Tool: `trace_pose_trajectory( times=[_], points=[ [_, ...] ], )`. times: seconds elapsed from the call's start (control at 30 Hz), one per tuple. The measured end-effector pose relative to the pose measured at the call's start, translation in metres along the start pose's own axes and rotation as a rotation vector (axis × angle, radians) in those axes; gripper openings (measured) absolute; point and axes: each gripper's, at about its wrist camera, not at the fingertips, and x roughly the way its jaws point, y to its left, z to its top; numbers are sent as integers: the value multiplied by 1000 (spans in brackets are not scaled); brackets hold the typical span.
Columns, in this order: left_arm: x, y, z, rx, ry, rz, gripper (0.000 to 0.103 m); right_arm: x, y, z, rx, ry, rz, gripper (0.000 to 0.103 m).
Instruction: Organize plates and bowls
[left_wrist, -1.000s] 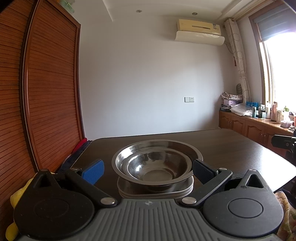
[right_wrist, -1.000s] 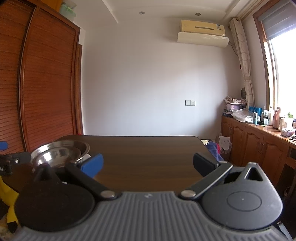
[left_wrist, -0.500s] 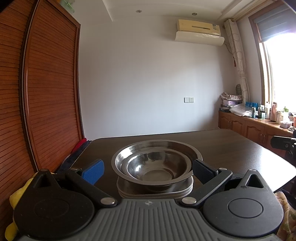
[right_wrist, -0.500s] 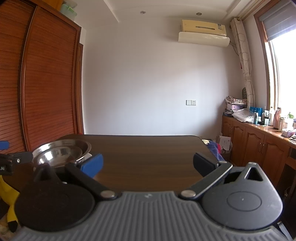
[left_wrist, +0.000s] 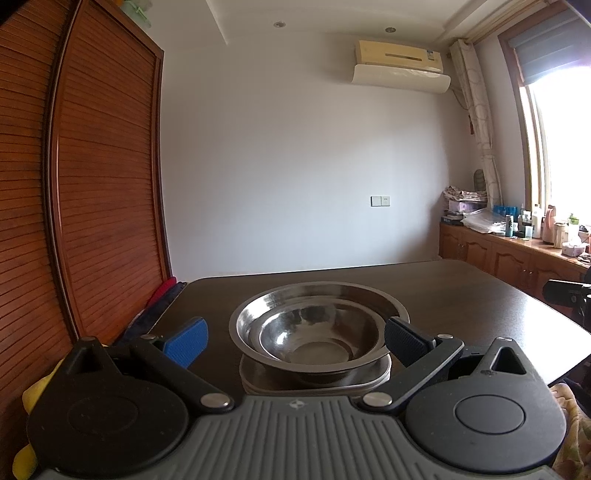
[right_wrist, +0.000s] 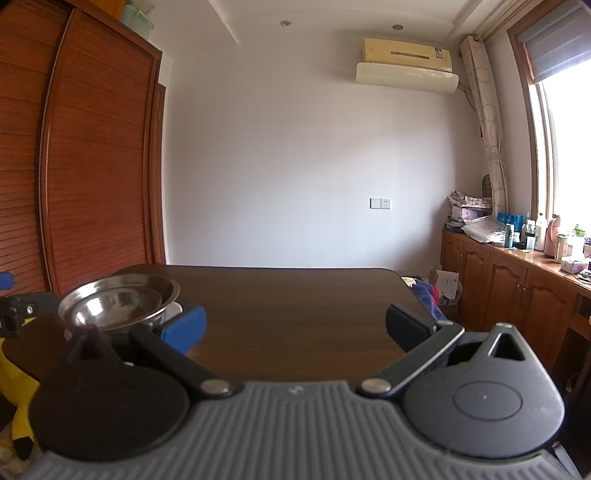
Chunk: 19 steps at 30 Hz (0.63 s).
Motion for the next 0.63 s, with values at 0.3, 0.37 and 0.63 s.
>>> trace_pose_trajectory(
  times=[0.3,0.37,0.63],
  points=[
    [0,0,0,1,3,0,103,0,-2,-1,0,1,0,103],
    [0,0,0,2,3,0,103,0,-2,-1,1,2,0,103],
    [1,0,0,5,5,1,103,0,-2,-2,1,4,-1,103]
  ],
)
